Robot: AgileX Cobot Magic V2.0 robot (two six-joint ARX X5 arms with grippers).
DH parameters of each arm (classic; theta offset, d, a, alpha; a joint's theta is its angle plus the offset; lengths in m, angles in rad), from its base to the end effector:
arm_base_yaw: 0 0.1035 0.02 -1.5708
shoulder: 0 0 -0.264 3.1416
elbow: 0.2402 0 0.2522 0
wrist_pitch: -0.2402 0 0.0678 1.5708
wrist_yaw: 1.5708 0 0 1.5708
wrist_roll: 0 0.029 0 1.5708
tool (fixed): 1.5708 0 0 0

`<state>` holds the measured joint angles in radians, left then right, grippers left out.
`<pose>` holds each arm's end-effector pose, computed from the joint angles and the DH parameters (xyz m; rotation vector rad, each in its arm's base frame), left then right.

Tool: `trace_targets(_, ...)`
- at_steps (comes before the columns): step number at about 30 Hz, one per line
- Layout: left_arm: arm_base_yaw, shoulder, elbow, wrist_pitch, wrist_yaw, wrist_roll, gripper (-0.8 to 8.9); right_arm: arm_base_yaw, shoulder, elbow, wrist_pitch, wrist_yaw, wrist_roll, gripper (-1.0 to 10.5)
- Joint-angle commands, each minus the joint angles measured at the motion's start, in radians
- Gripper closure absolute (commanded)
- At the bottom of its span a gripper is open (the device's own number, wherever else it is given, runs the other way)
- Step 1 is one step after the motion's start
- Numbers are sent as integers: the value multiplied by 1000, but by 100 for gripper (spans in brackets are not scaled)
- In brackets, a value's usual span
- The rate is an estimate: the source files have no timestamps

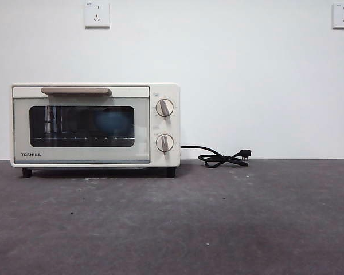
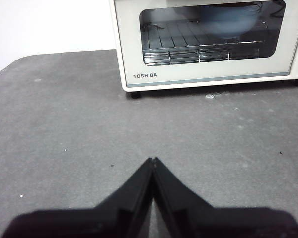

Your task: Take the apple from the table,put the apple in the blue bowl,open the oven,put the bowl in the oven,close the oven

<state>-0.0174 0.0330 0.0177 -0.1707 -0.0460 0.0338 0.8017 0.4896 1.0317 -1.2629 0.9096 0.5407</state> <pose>0.0971 -0.0004 0.1506 0.0396 0.1864 0.0254 0.0375 0.0058 0.3489 -0.0142 0.4227 -0.2229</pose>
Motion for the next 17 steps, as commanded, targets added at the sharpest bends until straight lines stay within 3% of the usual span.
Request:
trace_targets(1, -3, 0, -10, 9, 1, 11, 817, -107, -45, -149, 243, -41, -157, 946)
trace_targets(2, -3, 0, -10, 9, 1, 11, 817, -151, -68, -219, 371, -85, -238, 946)
trace_targets(4, -3, 0, -10, 9, 1, 11, 817, -235, -114, -357, 625, -253, -381, 946)
trace_targets(6, -3, 0, -10, 9, 0, 11, 817, -330, -161, -503, 881, -500, -481, 946)
trace_targets(8, -3, 0, -10, 9, 1, 11, 817, -415, -195, -629, 1083, -687, -513, 946)
trace_targets(10, -3, 0, -10, 9, 1, 11, 817, -496, -217, -739, 1245, -810, -502, 946)
trace_targets(12, -3, 0, -10, 9, 1, 11, 817, -576, -229, -825, 1361, -876, -455, 946)
trace_targets(14, -3, 0, -10, 9, 1, 11, 817, -643, -244, -872, 1386, -878, -410, 946)
trace_targets(17, -3, 0, -10, 9, 1, 11, 817, -723, -275, -901, 1335, -843, -404, 946)
